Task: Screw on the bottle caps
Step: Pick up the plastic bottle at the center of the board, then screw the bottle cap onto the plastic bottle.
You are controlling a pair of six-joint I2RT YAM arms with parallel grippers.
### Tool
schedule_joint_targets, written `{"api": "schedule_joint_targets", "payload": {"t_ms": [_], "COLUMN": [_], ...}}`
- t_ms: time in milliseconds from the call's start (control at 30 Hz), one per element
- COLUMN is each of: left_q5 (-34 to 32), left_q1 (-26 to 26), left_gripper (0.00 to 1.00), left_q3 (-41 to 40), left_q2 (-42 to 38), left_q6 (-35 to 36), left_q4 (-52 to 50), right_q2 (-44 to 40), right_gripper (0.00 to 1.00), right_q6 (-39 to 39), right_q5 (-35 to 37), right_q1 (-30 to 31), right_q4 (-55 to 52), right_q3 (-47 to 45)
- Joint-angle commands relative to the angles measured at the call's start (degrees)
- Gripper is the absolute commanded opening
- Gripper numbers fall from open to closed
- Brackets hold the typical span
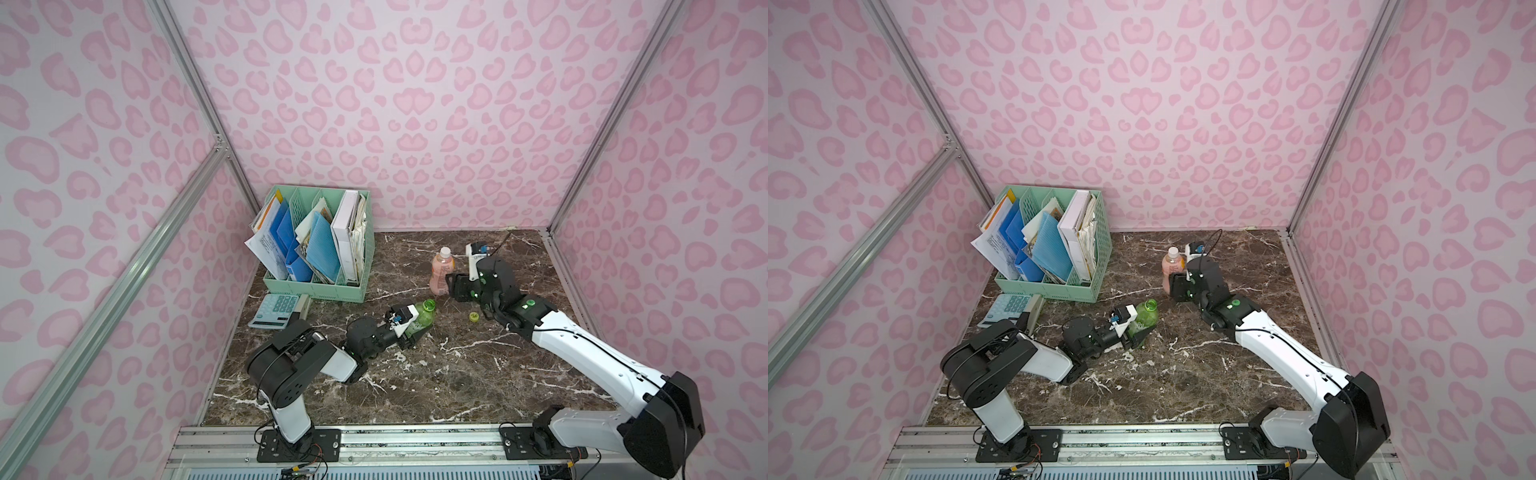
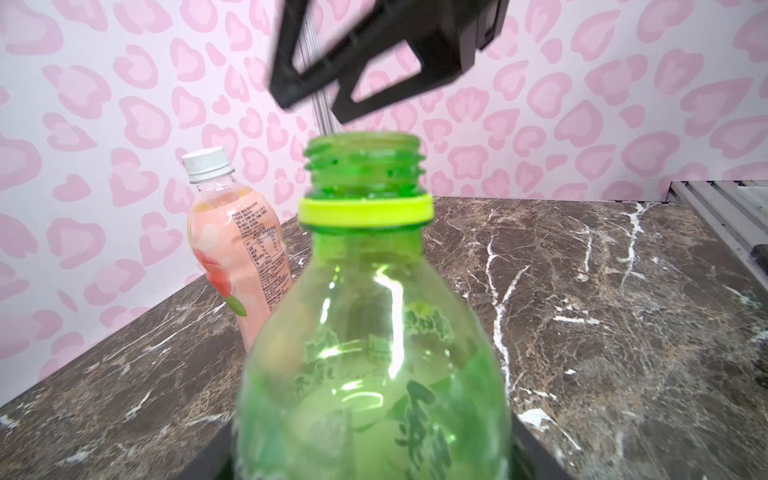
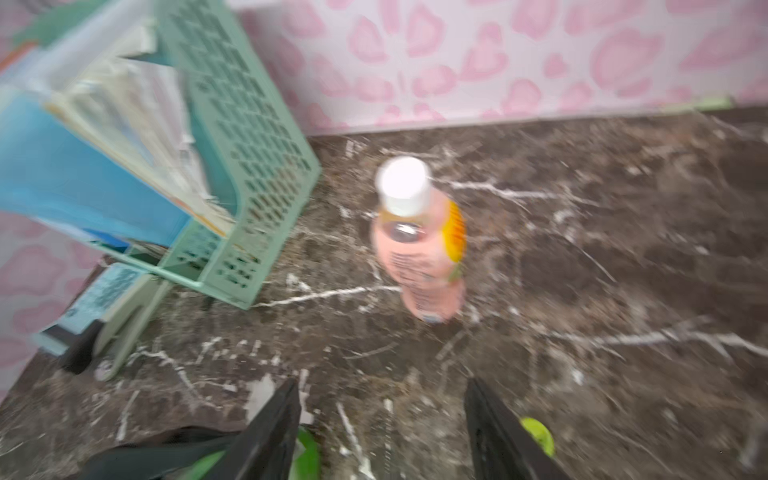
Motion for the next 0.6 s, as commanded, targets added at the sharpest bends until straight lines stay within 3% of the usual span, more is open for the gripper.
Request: {"api": "schedule_joint_targets", "payload": {"t_ms": [0,200,333,567], "left_q5": [1.15,1.21,1.29,0.91], "left_q1": [0.12,0.11,0.08,0.12], "left_gripper": [0.7,0.7,0.7,0.7], "left_q3": [0.12,0.51,0.47,0.65], "left_q2": [-0.14,-1.0,-1.11,-1.28], "left_q6": [0.65,0.74,0.65,1.04], "left_q4": [0.33,-1.9,-2.05,-3.17], "right_q2": [-0.31,8.83,18.6,27.41], "right_gripper": [0.66,0.66,0.65,0.6], "right_q6": [1.24,-0.53,-2.32,-2.67], "right_q5": [-5.2,-7.61,-7.28,-5.51], "right_q1": [-6.3,-13.16,-13.21,-12.13], "right_q4": [-7.58,-5.73,-5.38,-6.14], "right_q3": [-4.04,-5.55,-2.29,2.75]}}
